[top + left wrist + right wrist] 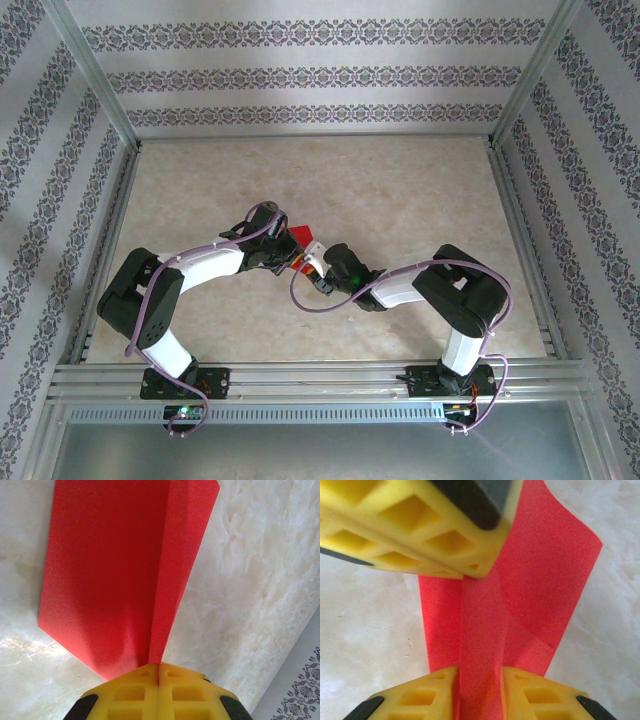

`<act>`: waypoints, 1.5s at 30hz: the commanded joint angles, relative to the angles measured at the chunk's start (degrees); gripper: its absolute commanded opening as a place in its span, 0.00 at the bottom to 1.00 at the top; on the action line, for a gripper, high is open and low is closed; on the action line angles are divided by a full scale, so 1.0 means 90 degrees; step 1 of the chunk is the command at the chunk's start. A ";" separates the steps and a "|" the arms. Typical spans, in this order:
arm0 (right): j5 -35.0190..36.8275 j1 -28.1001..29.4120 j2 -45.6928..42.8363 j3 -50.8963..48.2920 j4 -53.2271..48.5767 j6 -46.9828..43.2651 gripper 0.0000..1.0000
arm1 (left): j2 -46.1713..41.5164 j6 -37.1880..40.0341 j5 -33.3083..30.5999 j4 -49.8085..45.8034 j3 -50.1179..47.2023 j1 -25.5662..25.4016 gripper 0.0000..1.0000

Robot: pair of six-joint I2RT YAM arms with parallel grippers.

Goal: Fold a paper plane with a square sheet of paper (pick it up from the middle)
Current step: Fourth fold the wing at the center of the table.

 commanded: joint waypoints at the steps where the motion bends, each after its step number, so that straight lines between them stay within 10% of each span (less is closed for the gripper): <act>1: 0.0245 0.0051 0.0068 -0.0081 0.0261 -0.0063 0.25 | -0.0014 -0.0293 0.0074 -0.0212 0.0006 -0.0029 0.03; 21: -0.1109 -0.0353 -0.0197 -0.0048 -0.0296 0.1324 0.07 | -0.1054 0.0855 -0.0264 -0.0991 -0.0045 0.0854 0.29; 45: -0.2058 -0.0914 -0.0272 -0.0026 -0.0599 0.3932 0.08 | 0.0546 0.0703 0.1253 0.2315 -0.0821 0.0214 0.26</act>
